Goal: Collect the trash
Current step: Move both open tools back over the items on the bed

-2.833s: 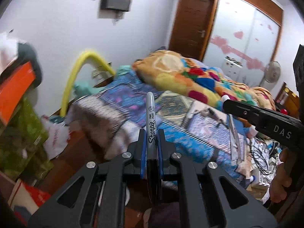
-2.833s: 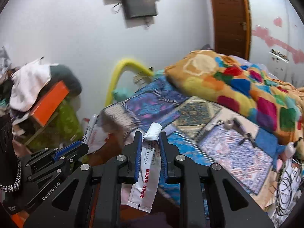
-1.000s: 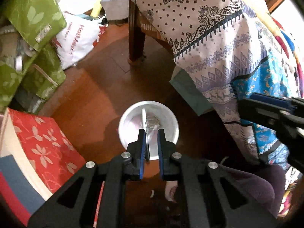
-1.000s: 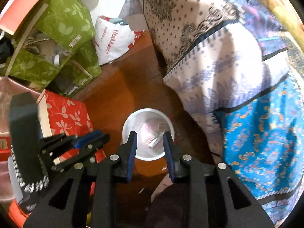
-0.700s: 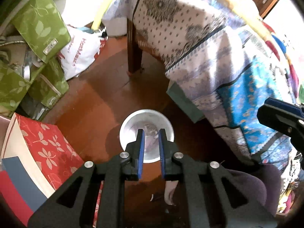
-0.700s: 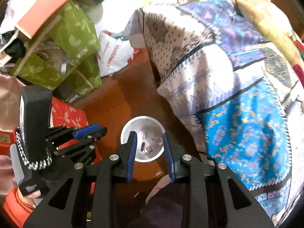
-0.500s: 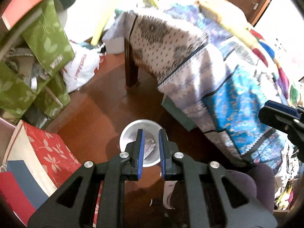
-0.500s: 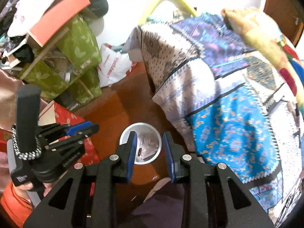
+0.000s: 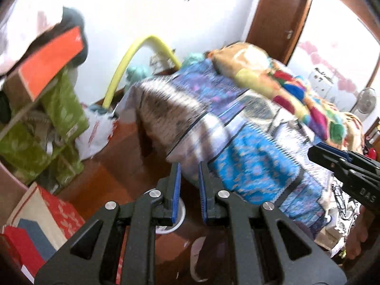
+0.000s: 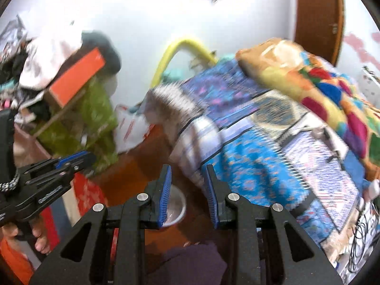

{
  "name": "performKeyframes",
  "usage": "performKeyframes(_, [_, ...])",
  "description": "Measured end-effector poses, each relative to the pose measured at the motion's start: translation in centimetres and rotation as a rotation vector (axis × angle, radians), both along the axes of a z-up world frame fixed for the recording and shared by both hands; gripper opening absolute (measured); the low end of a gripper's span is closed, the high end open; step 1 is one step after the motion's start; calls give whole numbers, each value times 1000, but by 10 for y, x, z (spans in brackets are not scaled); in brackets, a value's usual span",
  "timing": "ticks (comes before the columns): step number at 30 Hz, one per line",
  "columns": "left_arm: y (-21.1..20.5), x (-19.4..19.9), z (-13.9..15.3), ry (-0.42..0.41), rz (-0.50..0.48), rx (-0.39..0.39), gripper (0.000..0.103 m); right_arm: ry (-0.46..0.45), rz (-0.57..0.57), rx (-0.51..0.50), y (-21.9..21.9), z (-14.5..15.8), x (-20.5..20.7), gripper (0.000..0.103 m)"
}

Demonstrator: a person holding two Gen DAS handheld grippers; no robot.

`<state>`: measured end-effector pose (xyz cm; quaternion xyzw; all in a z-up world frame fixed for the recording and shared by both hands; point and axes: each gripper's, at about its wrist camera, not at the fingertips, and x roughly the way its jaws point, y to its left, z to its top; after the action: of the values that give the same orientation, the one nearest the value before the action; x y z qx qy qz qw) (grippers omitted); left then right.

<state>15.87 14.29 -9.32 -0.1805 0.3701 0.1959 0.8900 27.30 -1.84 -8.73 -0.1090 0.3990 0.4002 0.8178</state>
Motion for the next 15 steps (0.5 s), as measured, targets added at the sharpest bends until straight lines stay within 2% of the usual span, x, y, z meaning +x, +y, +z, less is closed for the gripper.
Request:
performKeyframes(2, [-16, 8, 14, -35, -33, 10, 14, -35, -40, 29, -18, 11, 4, 26])
performKeyframes(4, [-31, 18, 26, -63, -64, 24, 19, -76, -81, 52, -36, 22, 9, 26])
performKeyframes(6, [-46, 27, 34, -87, -91, 38, 32, -103, -109, 66, -51, 30, 12, 26])
performKeyframes(10, [-78, 54, 50, -131, -154, 55, 45, -141, -174, 102, -84, 44, 21, 26])
performKeyframes(11, [-85, 61, 52, -136, -166, 56, 49, -154, -193, 105, -92, 47, 24, 29])
performKeyframes(12, [-90, 67, 54, -140, -178, 56, 53, -167, -208, 105, -100, 50, 26, 41])
performKeyframes(13, [-98, 77, 56, -148, -191, 56, 54, -180, -224, 103, -107, 52, 29, 49])
performKeyframes(14, [-104, 83, 58, -154, -202, 56, 55, -198, -245, 109, -116, 55, 32, 63])
performKeyframes(15, [-110, 89, 59, -158, -215, 57, 55, -217, -266, 121, -124, 57, 34, 70])
